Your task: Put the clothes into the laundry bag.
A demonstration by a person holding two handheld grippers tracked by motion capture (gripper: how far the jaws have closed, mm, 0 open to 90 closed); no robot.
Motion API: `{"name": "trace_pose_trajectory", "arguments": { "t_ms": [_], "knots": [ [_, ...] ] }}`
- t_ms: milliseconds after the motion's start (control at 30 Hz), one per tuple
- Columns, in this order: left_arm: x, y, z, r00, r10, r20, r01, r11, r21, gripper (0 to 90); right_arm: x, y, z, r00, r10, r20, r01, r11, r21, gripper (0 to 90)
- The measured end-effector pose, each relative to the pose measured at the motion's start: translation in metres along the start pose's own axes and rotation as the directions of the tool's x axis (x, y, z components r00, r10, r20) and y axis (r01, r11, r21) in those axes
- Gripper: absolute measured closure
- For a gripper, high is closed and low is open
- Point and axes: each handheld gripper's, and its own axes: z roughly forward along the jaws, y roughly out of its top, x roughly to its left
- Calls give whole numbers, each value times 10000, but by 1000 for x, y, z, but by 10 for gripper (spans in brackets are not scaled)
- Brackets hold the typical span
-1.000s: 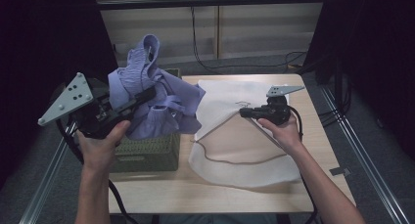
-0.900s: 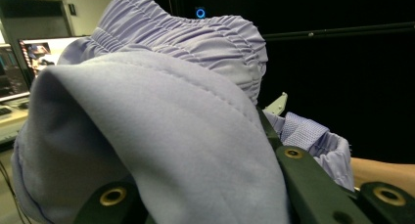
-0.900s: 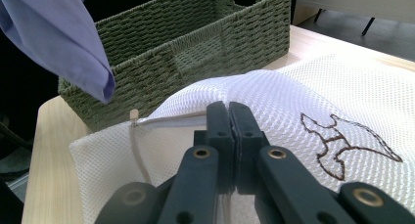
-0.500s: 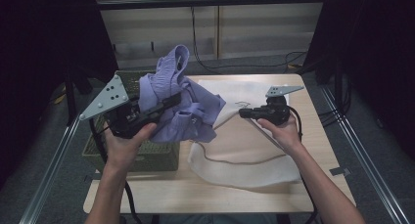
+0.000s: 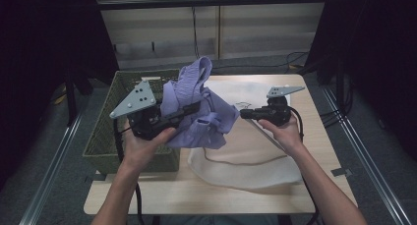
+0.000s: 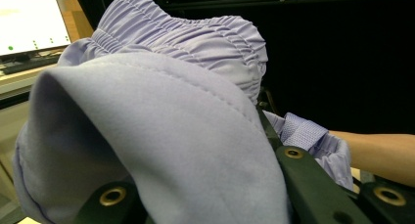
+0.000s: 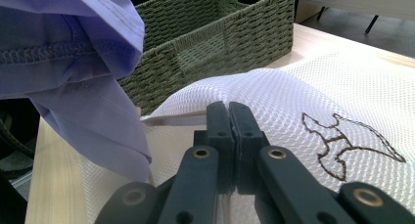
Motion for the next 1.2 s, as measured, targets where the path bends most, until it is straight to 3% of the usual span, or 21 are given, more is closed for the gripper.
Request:
{"name": "trace_pose_trajectory", "arguments": {
  "t_ms": [167, 233, 333, 467, 733, 1067, 1200],
  "knots": [
    [-4, 0, 6, 9996, 49, 290, -51, 9999, 89, 799, 0, 0, 0, 10000, 15, -9, -15, 10000, -12, 891],
    [-7, -1, 12, 9987, 394, 332, -398, 9991, 123, 800, 0, 1, 0, 10000, 49, -31, -49, 10000, -18, 891],
    [-10, -1, 22, 9973, 451, 573, -471, 9983, 347, 800, -1, 0, 0, 9999, 74, -84, -74, 10000, 10, 892],
    [-7, -3, 37, 9973, 300, 668, -337, 9980, 539, 799, 0, 0, 0, 9999, 68, -107, -68, 10000, 5, 892],
    [-1, -2, 46, 9973, 134, 726, -176, 9982, 578, 799, 0, 0, 0, 9998, 80, -157, -80, 10000, -14, 891],
    [-2, -22, 55, 9958, 1, 910, -58, 9981, 618, 798, 0, 1, -1, 9999, 56, -159, -57, 10000, -52, 891],
    [-4, -26, 59, 9951, 65, 987, -156, 9956, 921, 798, 0, 0, -1, 9998, 80, -161, -80, 10000, -21, 892]
  ]
}}
